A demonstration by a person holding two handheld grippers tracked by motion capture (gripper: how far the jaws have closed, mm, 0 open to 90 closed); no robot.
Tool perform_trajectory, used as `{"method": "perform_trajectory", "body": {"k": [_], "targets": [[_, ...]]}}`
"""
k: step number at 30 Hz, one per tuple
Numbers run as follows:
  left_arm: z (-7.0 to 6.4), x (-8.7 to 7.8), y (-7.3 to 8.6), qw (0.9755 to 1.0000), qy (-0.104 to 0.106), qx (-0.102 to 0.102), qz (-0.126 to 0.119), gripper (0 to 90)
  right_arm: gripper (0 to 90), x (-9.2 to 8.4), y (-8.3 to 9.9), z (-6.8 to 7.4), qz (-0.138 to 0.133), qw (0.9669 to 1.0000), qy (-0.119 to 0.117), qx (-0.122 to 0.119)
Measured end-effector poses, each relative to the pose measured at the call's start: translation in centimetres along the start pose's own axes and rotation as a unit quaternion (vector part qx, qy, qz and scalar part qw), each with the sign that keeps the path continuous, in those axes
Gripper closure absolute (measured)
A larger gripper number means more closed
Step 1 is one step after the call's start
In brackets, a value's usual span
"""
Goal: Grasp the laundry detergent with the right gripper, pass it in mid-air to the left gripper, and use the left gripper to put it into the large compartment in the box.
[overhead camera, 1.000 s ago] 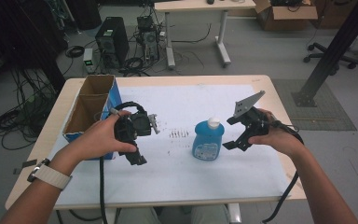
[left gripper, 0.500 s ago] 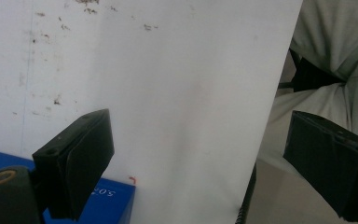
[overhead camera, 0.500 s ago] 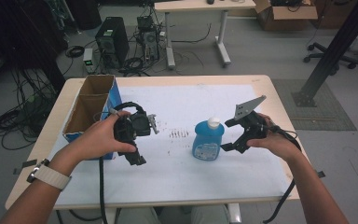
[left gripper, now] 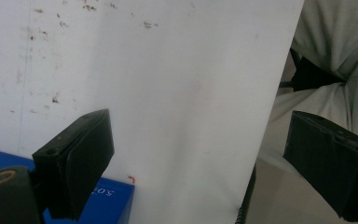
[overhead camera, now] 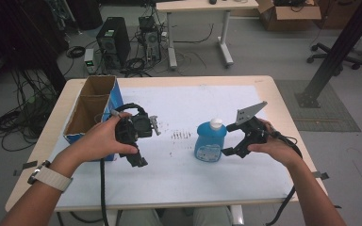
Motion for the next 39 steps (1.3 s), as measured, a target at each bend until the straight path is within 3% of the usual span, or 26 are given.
{"method": "perform_trajectory", "body": {"k": [19, 39], "targets": [[-0.1, -0.1, 0.0, 1.0000, 0.000, 0.003, 0.005, 8.5, 5.1, 0.7, 0.0, 0.0, -0.034, 0.9994, -0.003, 0.003], [-0.1, 0.0, 0.2, 1.0000, 0.002, -0.004, 0.005, 8.5, 5.3, 2.0, 0.2, -0.2, -0.088, 0.9960, -0.006, 0.017]]}}
Point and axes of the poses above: each handheld gripper's, and its own axes: x roughly forward along the jaws, y roughly out of its underside, z roughly to its left, the point moved 7 cm from there along x, roughly forward along the jaws, and after that the axes turned 5 degrees about -y, right-handed, at the moved point
